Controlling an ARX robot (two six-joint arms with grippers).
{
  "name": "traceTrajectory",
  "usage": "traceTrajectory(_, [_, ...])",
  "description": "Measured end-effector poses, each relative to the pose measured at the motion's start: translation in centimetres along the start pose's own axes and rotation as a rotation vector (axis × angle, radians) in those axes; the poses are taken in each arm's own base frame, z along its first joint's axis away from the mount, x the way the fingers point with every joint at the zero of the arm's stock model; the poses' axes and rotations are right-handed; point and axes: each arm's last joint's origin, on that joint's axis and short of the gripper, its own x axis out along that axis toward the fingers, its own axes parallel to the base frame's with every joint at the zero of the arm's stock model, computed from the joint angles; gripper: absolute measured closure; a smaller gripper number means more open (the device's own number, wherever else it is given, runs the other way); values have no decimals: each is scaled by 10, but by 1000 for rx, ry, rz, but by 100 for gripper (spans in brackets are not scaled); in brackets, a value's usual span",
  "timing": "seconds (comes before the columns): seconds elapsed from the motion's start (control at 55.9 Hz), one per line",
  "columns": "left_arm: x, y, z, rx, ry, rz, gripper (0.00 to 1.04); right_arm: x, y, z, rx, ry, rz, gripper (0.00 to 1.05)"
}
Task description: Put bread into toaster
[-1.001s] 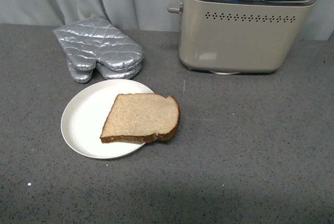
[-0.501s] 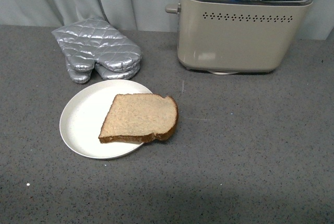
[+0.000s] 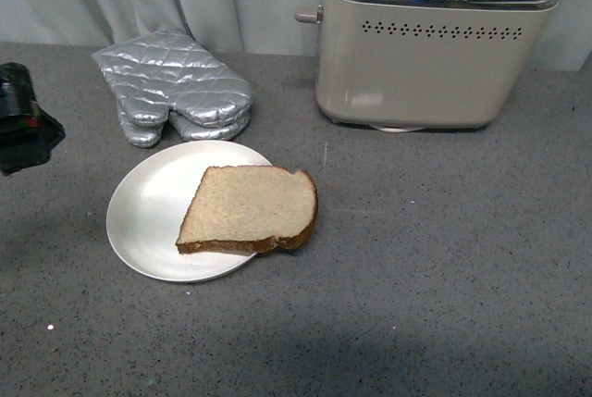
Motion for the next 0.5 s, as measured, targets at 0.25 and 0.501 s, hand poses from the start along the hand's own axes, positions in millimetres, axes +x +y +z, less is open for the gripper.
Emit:
traceTrajectory(0.25, [59, -1, 3, 48, 179, 12, 7, 0, 0, 0, 0, 0, 0, 10])
traceTrajectory(0.501, [87, -6, -3, 53, 261, -16, 7, 0, 0, 0, 0, 0, 0, 10])
